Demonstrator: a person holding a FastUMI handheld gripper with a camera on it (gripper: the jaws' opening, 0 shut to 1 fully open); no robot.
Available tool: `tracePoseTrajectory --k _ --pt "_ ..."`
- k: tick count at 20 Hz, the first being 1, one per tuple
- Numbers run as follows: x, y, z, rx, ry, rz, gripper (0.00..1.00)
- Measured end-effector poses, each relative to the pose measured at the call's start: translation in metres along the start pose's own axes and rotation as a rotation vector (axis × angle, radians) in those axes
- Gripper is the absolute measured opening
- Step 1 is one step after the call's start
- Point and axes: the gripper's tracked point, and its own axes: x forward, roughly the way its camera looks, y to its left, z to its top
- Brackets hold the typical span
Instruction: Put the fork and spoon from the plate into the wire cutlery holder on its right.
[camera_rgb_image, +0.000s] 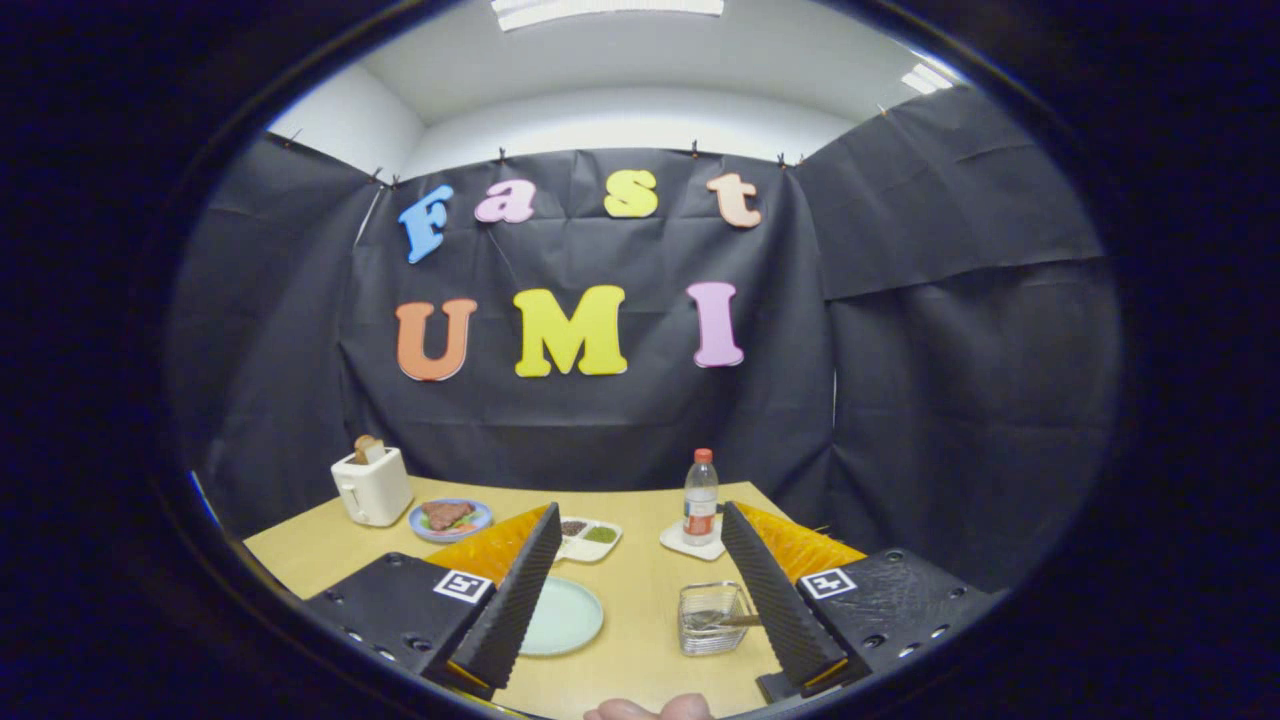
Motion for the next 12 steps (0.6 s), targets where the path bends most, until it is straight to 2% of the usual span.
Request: tracePoseTrajectory --k 5,8,11,12 --pt "-0.013 0.032 -0.021 0.107 -0.06 0.007 0.96" --pt "0.001 0.032 -0.026 0.071 -0.079 -0.038 0.96" --pt "0.012 0.05 -0.037 0.063 -0.059 -0.002 0.96" --pt "0.013 0.047 -0.036 0.069 -0.069 -0.013 0.96"
